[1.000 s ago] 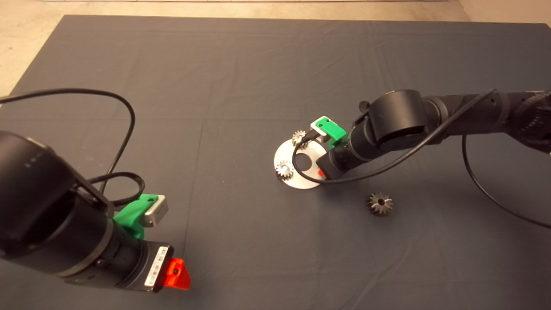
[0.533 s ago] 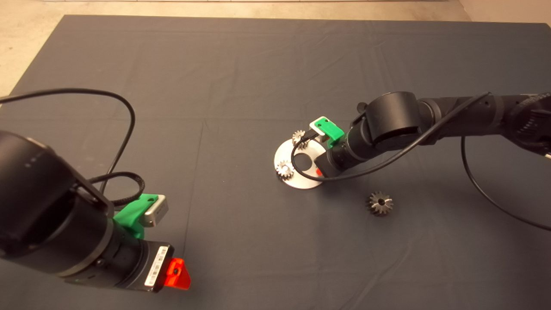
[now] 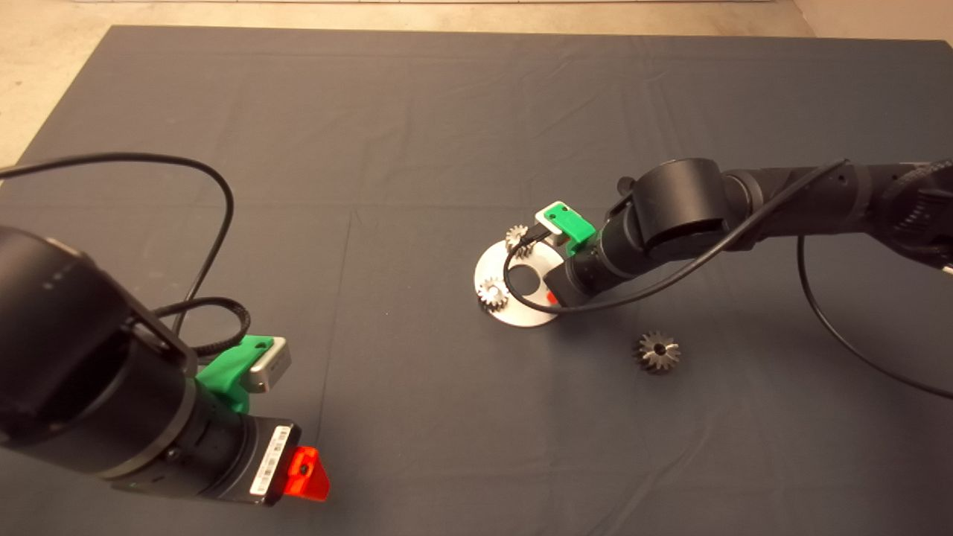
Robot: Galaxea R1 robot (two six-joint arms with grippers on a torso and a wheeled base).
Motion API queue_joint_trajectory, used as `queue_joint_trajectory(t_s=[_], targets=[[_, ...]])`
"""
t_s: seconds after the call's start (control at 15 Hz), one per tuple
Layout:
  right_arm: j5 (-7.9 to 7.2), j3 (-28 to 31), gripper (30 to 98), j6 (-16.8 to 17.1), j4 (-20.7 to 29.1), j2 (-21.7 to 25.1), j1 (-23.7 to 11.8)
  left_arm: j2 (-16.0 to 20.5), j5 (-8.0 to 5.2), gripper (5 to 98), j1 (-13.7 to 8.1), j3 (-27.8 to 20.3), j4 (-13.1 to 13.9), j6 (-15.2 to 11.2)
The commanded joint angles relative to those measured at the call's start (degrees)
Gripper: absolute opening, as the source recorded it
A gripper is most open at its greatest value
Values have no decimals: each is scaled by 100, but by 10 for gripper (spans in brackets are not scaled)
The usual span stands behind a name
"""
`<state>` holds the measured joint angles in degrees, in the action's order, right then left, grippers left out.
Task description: Remove an incorrectly installed larger gear and replace it with the correct smaller gear
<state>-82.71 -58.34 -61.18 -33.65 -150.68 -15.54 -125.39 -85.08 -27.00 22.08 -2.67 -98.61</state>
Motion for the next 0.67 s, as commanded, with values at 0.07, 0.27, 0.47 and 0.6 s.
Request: queue_joint_trajectory(t_s=[0.07, 0.27, 0.47, 0.6], targets=[[-52, 26, 395, -25, -186, -1, -126, 10, -26, 976, -34, -82, 47, -44], [-52, 26, 397, -25, -186, -1, -131, 10, -26, 976, -36, -82, 47, -44], [-52, 35, 405, -28, -186, -1, -130, 10, -26, 976, -37, -82, 42, -44], [-52, 29, 417, -34, -186, 31, -134, 10, -26, 976, -34, -82, 47, -44]])
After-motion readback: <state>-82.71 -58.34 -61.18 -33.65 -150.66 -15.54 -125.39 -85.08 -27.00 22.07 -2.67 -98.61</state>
